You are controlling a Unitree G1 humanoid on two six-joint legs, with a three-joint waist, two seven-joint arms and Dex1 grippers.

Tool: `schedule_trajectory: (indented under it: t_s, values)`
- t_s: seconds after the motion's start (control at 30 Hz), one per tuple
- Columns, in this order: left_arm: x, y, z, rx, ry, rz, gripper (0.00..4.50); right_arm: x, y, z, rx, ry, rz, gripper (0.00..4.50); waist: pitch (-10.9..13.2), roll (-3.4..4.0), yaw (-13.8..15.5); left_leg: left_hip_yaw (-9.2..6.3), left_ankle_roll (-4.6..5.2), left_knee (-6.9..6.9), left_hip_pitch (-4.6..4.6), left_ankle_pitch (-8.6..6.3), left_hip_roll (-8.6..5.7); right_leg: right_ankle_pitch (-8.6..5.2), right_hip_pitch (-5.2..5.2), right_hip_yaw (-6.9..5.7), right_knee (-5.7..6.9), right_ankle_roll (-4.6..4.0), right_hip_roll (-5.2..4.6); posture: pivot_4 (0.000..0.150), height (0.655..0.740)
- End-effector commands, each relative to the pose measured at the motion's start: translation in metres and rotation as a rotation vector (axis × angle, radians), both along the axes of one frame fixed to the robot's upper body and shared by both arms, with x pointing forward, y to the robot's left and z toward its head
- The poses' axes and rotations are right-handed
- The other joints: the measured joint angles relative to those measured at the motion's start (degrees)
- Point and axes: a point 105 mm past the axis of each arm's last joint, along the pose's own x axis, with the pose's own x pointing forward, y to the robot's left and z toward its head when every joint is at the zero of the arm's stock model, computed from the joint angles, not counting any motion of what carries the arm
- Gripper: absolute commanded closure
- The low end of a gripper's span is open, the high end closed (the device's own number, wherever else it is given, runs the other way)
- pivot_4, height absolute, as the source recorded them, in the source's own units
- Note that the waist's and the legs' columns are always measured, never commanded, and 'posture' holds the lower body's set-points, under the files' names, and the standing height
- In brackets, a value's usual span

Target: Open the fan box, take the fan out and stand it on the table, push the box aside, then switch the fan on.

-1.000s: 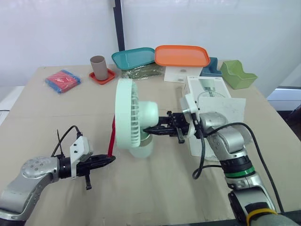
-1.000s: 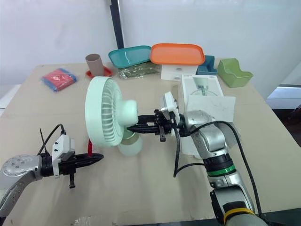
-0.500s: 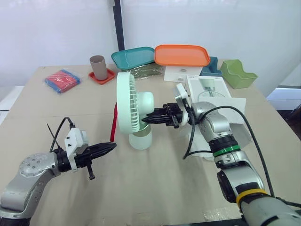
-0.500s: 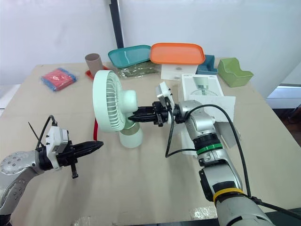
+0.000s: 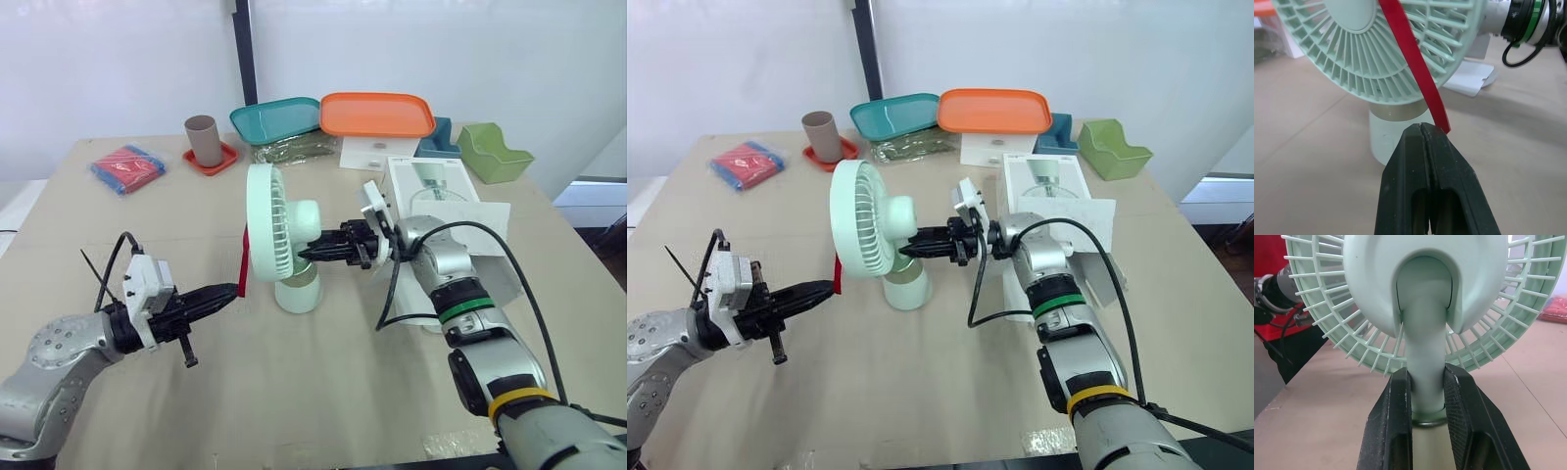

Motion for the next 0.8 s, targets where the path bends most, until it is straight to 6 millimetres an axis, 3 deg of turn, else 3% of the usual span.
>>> schedule_trajectory:
  t_s: [0.03,0.43,0.47,0.53,0.7,0.8]
  values:
    - [-0.006,-0.002,0.008,0.008,-0.01,-0.026,4.42,-0.004,-0.001,0.018,0.045,-0.08,0.043,4.17,0.0,0.0,0.0,0.02,0.0,0.0,0.0,-0.01,0.02,0.0,-0.01,0.03,0.0,0.0,0.02,0.15,0.74]
    - [-0.002,-0.002,0.002,0.035,-0.006,-0.016,4.42,-0.004,-0.009,0.008,0.009,-0.084,0.03,4.17,0.0,0.0,0.0,0.21,-0.01,0.0,0.0,-0.01,0.1,0.06,-0.11,0.2,0.0,-0.07,0.13,0.15,0.74]
    - [-0.002,-0.002,0.001,0.038,-0.007,-0.015,4.5,-0.004,-0.01,0.007,0.001,-0.084,0.031,3.07,0.0,0.01,0.0,0.24,-0.01,-0.01,0.0,-0.02,0.11,0.08,-0.12,0.23,0.0,-0.08,0.16,0.15,0.74]
    - [-0.001,-0.002,0.001,0.041,-0.008,-0.013,4.5,-0.005,-0.011,0.004,-0.013,-0.099,0.036,2.36,0.0,0.0,0.0,0.27,-0.01,-0.01,0.01,-0.02,0.13,0.09,-0.13,0.27,0.01,-0.08,0.19,0.15,0.74]
    - [0.0,-0.004,-0.001,0.046,-0.011,-0.014,4.5,-0.005,-0.012,0.004,-0.015,-0.11,0.033,0.04,0.0,0.0,0.0,0.32,-0.01,-0.01,0.02,-0.02,0.16,0.12,-0.13,0.34,0.01,-0.08,0.24,0.15,0.74]
    - [0.001,-0.005,-0.002,0.046,-0.013,-0.014,4.5,-0.005,-0.015,0.005,-0.018,-0.122,0.019,0.04,0.0,0.0,0.0,0.32,-0.01,-0.01,0.02,-0.02,0.17,0.12,-0.13,0.36,0.01,-0.08,0.25,0.15,0.74]
